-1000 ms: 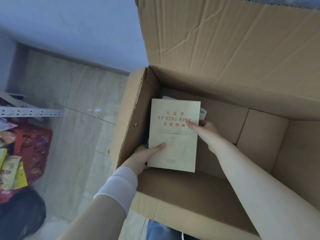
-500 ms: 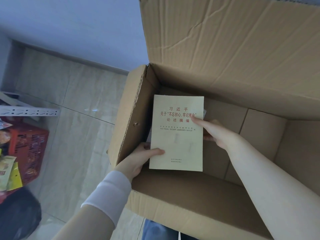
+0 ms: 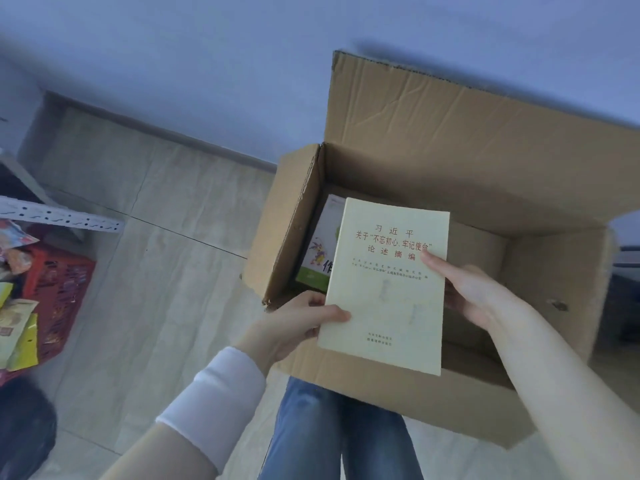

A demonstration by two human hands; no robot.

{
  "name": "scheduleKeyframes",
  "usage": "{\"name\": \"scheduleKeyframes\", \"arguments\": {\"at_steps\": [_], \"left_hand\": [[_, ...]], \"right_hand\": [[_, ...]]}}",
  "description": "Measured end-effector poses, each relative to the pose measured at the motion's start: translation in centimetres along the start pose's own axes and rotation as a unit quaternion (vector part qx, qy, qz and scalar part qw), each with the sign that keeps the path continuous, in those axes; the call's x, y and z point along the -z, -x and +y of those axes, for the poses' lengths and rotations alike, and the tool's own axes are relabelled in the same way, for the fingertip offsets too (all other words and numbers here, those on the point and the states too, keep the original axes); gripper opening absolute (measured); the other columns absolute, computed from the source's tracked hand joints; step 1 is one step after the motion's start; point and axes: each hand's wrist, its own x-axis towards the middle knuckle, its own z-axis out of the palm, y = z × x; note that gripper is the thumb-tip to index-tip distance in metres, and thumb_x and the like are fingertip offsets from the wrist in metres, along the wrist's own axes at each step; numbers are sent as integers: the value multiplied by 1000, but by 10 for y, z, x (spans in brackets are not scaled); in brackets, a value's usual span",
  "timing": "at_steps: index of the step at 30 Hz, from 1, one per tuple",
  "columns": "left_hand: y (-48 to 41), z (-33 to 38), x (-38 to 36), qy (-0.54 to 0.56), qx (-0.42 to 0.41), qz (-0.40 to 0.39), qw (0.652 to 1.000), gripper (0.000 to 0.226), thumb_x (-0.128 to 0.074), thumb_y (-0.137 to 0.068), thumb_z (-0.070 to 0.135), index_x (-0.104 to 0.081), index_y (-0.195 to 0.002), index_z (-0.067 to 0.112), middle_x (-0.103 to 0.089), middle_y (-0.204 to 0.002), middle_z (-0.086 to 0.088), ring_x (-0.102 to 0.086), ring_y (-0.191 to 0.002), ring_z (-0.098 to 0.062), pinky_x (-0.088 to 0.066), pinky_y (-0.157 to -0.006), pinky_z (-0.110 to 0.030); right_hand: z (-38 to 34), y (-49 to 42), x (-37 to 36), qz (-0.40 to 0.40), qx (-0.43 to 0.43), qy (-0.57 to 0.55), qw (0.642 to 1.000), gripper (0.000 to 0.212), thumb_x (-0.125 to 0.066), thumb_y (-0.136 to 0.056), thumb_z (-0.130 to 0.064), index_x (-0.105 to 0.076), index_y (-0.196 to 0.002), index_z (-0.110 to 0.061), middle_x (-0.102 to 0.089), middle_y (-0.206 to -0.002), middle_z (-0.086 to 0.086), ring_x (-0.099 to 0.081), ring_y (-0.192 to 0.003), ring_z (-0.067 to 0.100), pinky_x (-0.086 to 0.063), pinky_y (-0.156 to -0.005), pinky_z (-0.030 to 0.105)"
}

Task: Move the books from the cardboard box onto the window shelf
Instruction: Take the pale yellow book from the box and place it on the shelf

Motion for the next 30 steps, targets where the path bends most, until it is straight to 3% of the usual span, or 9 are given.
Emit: {"name": "scheduleKeyframes", "arguments": {"at_steps": [4, 6, 9, 15, 19, 21, 23, 27, 30], "left_hand": [[86, -34, 5, 21, -61, -40, 997, 81, -76, -57, 31, -51, -130, 4, -61, -131, -10, -56, -123, -25, -40, -110, -39], [129, -63, 9, 41, -83, -54, 994, 79, -74, -59, 32, -53, -130, 4, -62, -132, -11, -56, -124, -27, -39, -111, -40], [190, -117, 15, 73, -110, -23, 991, 45, -67, -81, 25, -58, -122, 9, -62, -130, -9, -58, -119, -23, -44, -106, -33], [305, -218, 49, 107, -150, 55, 981, 37, -65, -70, 25, -67, -105, 12, -66, -125, -12, -63, -105, -20, -51, -93, -26], [383, -262, 87, 155, -201, 105, 962, 46, -70, -61, 28, -69, -103, 10, -72, -109, -9, -66, -94, -18, -55, -82, -21], [422, -280, 112, 190, -230, 132, 945, 40, -67, -65, 26, -69, -101, 9, -73, -102, -5, -68, -90, -16, -54, -80, -21], [460, -295, 143, 214, -260, 163, 928, 41, -68, -64, 25, -69, -102, 8, -74, -102, -5, -69, -90, -17, -54, -83, -24], [536, -326, 217, 234, -317, 225, 891, 58, -73, -52, 30, -68, -105, 6, -72, -106, -9, -66, -96, -22, -52, -87, -28], [582, -352, 279, 250, -352, 273, 860, 39, -73, -62, 28, -71, -96, 8, -72, -104, -10, -64, -98, -26, -46, -92, -34]], "right_hand": [[-2, 94, -27, 4, 37, 19, 999, 73, -78, -59, -52, -65, -113, -5, -71, -109, 3, -57, -113, 21, -35, -106, 36], [2, 135, -48, -7, 61, 47, 997, 63, -73, -66, -49, -66, -110, -4, -67, -115, 3, -51, -117, 18, -24, -105, 30], [19, 182, -87, -37, 83, 81, 992, 46, -72, -65, -46, -72, -91, -9, -70, -112, 6, -53, -122, 21, -24, -114, 38], [57, 258, -185, -123, 91, 143, 978, 71, -83, -23, -60, -78, -78, -16, -76, -100, -3, -52, -125, 25, -25, -114, 52], [43, 322, -272, -175, 99, 163, 966, 61, -81, -52, -50, -68, -100, -14, -71, -100, 4, -63, -84, 18, -47, -76, 34], [29, 351, -322, -212, 108, 168, 957, 61, -80, -56, -45, -66, -107, -14, -71, -97, 5, -65, -84, 21, -48, -89, 36], [15, 376, -376, -238, 134, 187, 944, 87, -86, -41, -46, -66, -116, -7, -71, -112, 8, -66, -106, 27, -43, -104, 43], [-9, 431, -502, -295, 179, 221, 912, 62, -74, -65, -34, -64, -119, -5, -68, -118, 15, -61, -115, 30, -43, -104, 48], [-19, 456, -596, -327, 228, 241, 885, 79, -86, -43, -39, -68, -113, -7, -71, -113, 15, -64, -110, 33, -43, -104, 51]]}}
